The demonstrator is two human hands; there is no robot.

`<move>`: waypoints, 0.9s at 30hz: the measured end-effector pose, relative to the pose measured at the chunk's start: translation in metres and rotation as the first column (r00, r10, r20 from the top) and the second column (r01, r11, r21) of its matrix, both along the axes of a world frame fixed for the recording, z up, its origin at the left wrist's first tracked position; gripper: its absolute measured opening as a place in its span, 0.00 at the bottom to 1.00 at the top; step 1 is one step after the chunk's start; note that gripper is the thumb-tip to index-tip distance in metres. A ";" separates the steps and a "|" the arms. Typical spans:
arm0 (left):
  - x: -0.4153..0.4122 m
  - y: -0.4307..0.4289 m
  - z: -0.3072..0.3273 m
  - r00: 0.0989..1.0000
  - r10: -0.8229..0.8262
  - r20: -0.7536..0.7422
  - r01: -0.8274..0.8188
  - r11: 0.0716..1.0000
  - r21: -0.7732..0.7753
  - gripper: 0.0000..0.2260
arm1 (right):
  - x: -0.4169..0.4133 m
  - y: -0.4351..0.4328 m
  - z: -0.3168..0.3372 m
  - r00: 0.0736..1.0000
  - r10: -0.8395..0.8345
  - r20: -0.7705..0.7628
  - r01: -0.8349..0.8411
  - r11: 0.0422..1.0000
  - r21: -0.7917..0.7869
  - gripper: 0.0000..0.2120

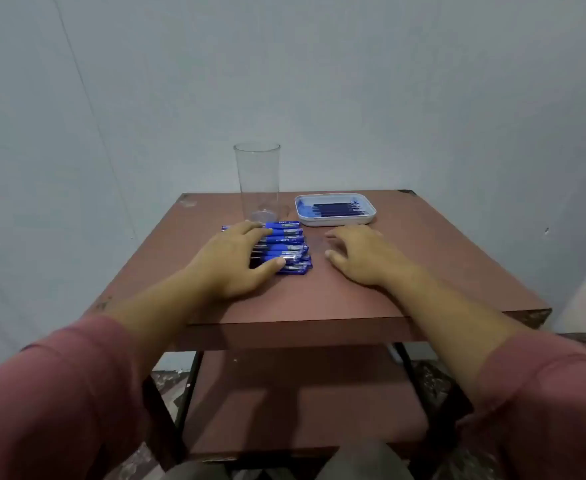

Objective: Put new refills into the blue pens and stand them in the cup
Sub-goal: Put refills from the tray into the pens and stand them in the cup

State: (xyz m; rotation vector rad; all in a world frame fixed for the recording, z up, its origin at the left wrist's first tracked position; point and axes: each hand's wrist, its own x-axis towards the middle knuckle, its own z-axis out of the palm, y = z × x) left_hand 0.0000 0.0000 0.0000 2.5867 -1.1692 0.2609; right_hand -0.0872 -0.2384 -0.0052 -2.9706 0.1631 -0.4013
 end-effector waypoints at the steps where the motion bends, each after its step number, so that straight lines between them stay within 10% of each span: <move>1: 0.001 -0.001 -0.003 1.000 -0.022 0.007 0.022 1.000 0.006 0.40 | 0.001 0.000 -0.002 1.000 0.001 -0.007 -0.001 1.000 0.027 0.20; 27: 0.013 -0.001 -0.023 0.996 -0.051 -0.069 0.047 0.997 -0.056 0.36 | 0.029 0.007 -0.014 0.938 0.255 0.236 -0.317 0.907 0.279 0.10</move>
